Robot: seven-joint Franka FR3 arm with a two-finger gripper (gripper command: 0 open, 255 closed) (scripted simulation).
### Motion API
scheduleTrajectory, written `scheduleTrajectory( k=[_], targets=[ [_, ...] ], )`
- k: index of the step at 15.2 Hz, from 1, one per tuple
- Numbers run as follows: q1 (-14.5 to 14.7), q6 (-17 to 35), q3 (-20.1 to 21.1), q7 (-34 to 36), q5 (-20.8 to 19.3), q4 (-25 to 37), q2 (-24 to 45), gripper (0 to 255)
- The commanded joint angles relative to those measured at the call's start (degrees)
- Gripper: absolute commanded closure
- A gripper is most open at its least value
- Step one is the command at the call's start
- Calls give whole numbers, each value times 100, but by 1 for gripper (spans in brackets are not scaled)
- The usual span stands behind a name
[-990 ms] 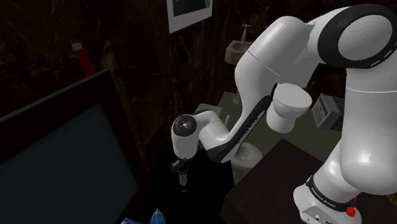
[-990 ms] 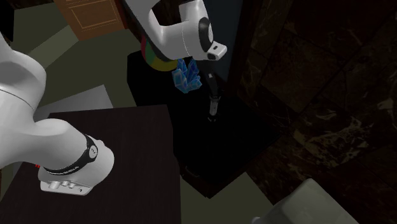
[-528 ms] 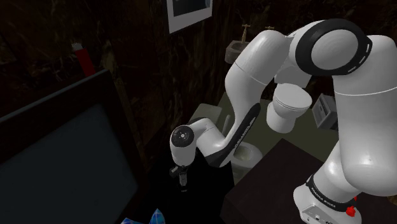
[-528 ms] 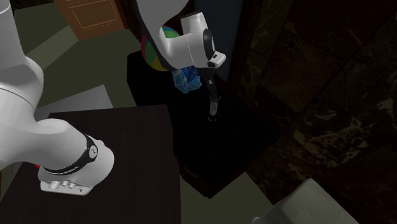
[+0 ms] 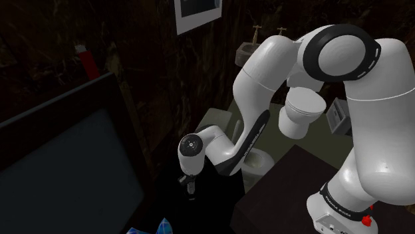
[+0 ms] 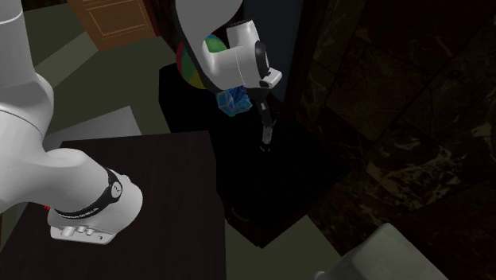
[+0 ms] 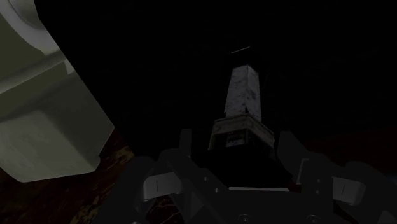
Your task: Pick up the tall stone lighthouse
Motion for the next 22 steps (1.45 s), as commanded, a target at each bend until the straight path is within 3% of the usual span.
scheduleTrajectory(
  k=[1,5,20,22],
  targets=[
    [1,2,0,1,0,-2,3,255],
    [1,7,-5,5,-9,0,8,255],
    [-525,-401,692,-1063,1243,-391,-1107,255],
    [-530,-406,699,-1074,1257,-394,-1118,255]
  ],
)
